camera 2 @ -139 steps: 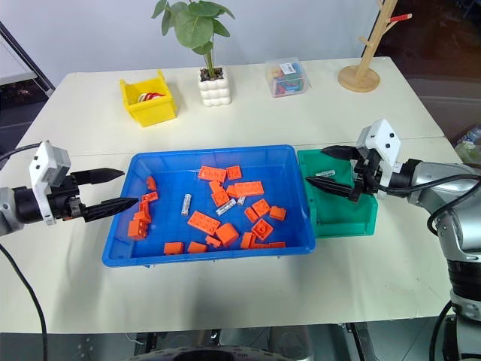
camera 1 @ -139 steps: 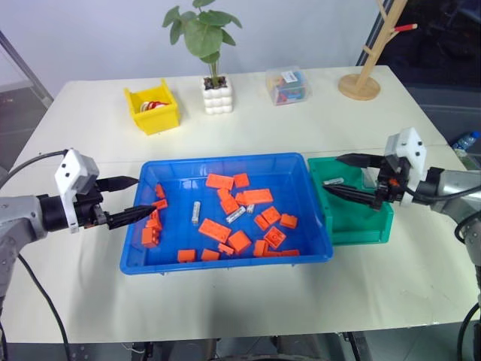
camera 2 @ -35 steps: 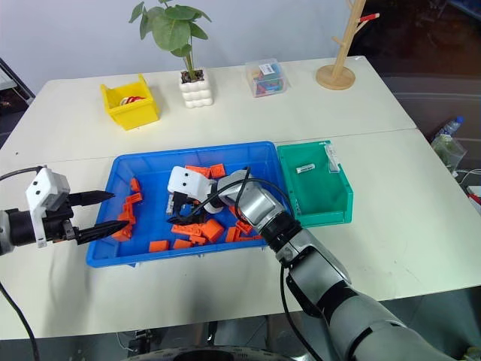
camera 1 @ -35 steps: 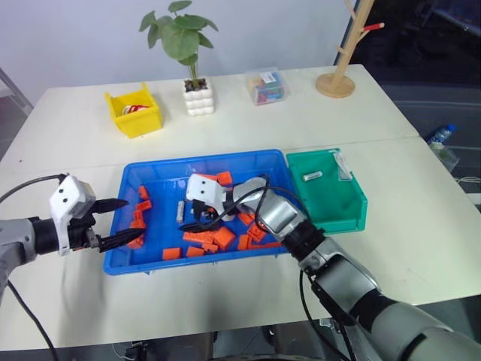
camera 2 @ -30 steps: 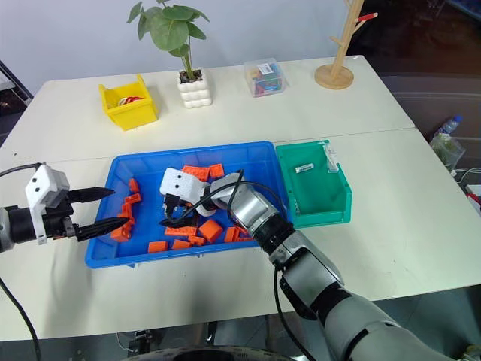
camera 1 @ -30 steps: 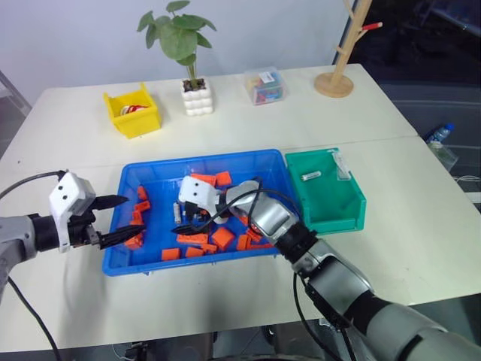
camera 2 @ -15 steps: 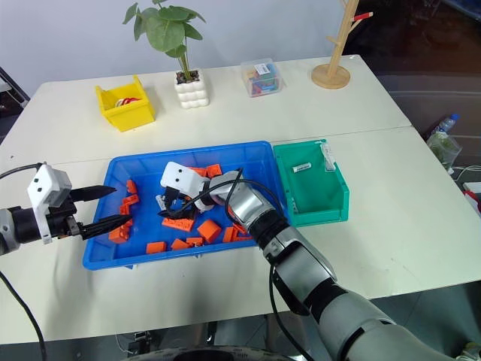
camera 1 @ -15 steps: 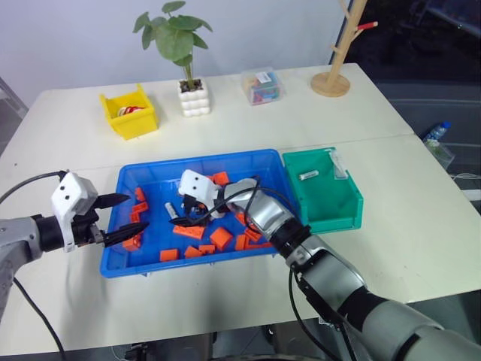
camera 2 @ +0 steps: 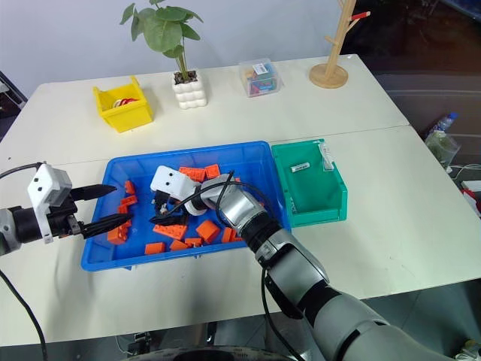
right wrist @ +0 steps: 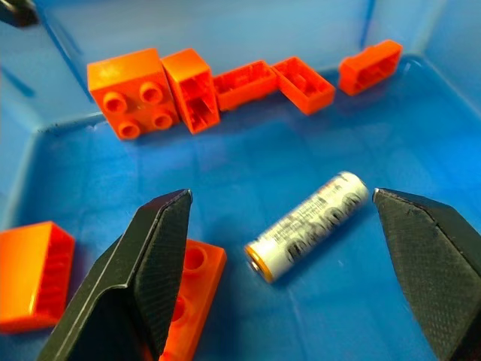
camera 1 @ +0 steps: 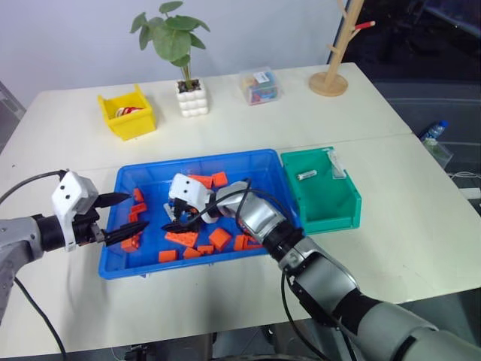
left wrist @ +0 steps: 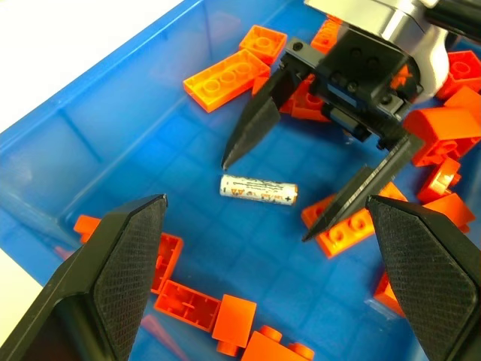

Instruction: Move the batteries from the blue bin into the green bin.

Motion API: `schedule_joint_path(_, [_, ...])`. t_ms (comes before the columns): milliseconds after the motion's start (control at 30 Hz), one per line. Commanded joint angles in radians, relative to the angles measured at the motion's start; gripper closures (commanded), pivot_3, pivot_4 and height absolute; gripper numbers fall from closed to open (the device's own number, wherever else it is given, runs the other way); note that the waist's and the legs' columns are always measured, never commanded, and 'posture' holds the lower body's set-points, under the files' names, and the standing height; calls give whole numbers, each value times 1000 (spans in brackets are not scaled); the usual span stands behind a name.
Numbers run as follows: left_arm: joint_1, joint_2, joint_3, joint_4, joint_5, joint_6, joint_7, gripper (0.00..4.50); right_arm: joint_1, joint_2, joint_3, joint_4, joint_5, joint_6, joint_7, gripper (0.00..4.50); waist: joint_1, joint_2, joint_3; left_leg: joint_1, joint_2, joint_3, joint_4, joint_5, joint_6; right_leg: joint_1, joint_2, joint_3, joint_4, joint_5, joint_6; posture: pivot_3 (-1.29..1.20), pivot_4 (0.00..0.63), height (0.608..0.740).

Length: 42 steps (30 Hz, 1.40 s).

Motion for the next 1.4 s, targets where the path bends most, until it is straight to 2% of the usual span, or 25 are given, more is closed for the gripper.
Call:
schedule_joint_path(33, [-5,0,34,-18,-9,-8,3,0,-13,17,5,15,-22,-25,-19,1865,0,0,0,0,0,0,0,0,0,0,0,0,0,0,0,0,150,740])
schedule_joint_path(200, [-4,1,37,-18,-9,-8,5,0,-16,13,-2,38,-31,-40,-33,4485,0,0,0,1,0,1,0,0,0,0,0,1,0,0,0,0,150,740])
schedule_joint_path(433, [-13,0,31,-14,-8,-9,7,0,-27,4,-21,38,-33,-41,-45,4485,0,0,0,8,0,4,-9,1,-2,2,0,4,0,0,0,0,150,740])
schedule_joint_path(833, [-22,-3,24,-8,-3,-15,6,0,-10,-4,-14,-45,-37,-26,-25,4485,-1,0,0,7,0,4,-10,1,-2,0,0,5,-1,0,0,0,150,740])
schedule_joint_path(933, [-20,-4,24,-9,-3,-16,4,0,-11,-4,-15,-56,-40,-30,-29,3629,-1,0,0,7,0,4,-10,1,-2,0,0,5,-1,0,0,0,150,740])
schedule_joint_path(1167, [-15,-6,27,-12,-2,-17,3,0,-4,-24,6,-58,-66,-43,-28,73,0,0,0,7,1,5,-10,1,-2,0,1,5,-1,0,0,0,150,740])
schedule_joint_path(1400, [-21,-5,27,-11,-1,-18,7,0,4,-33,19,-36,-83,-57,-14,73,-1,0,0,7,1,5,-10,1,-2,-1,1,6,0,0,0,0,150,740])
